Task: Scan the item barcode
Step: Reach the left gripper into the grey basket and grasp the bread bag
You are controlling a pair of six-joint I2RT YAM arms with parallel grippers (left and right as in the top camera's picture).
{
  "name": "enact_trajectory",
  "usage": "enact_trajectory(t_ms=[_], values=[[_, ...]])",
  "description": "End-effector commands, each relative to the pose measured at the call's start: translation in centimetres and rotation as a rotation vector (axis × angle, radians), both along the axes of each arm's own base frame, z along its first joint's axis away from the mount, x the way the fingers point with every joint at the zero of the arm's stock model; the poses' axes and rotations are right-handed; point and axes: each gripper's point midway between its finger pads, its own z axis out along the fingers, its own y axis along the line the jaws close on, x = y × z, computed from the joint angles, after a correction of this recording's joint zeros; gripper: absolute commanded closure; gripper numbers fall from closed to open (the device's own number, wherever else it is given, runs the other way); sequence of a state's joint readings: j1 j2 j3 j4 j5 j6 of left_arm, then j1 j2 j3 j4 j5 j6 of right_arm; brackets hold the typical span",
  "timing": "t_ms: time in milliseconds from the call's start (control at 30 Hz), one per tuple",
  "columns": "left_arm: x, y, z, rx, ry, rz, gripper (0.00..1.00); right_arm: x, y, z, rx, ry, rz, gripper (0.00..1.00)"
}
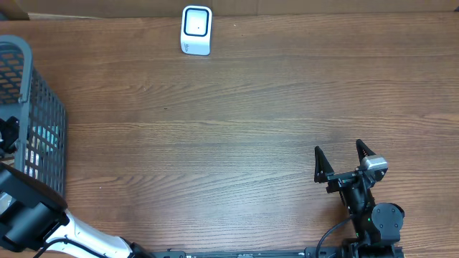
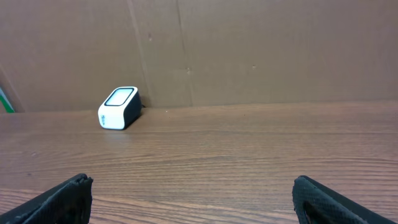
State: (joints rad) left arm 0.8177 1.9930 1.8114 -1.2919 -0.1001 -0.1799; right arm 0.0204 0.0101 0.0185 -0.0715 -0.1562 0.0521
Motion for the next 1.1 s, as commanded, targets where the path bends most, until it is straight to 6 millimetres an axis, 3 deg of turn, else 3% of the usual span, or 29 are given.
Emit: enact_trajectory(t_ms=[0, 133, 367, 667, 833, 900, 1033, 1067], values=[[-0.6, 0.4, -0.7, 0.033, 0.067, -0.035, 0.01, 0.0, -0.2, -0.3, 0.001, 0.0, -0.008, 0.0], [-0.8, 0.2, -1.9, 0.033, 0.084, -0.056, 0.0, 0.0, -0.2, -0.3, 0.001, 0.0, -0.008, 0.0], [-1.6, -1.3, -6.3, -0.005, 0.131, -0.129, 0.0, 0.0, -0.2, -0.3, 0.001, 0.0, -0.008, 0.0], [-1.9, -0.5, -6.9, 0.033, 0.141, -0.121, 0.0, 0.0, -0.2, -0.3, 0.001, 0.0, -0.008, 0.0], [-2.7, -1.1, -8.6, 0.018, 0.166, -0.152, 0.01, 0.0, -0.2, -0.3, 0.001, 0.0, -0.008, 0.0], [-3.0, -1.4, -9.0, 0.011, 0.173, -0.153, 0.07, 0.0, -0.2, -0.3, 0.001, 0.0, -0.008, 0.0], [-3.2, -1.3, -9.0, 0.016, 0.184, -0.152, 0.48, 0.0, -0.2, -0.3, 0.001, 0.0, -0.008, 0.0], [-3.2, -1.3, -9.0, 0.016, 0.184, -0.152, 0.66, 0.0, -0.2, -0.3, 0.001, 0.0, -0.008, 0.0]])
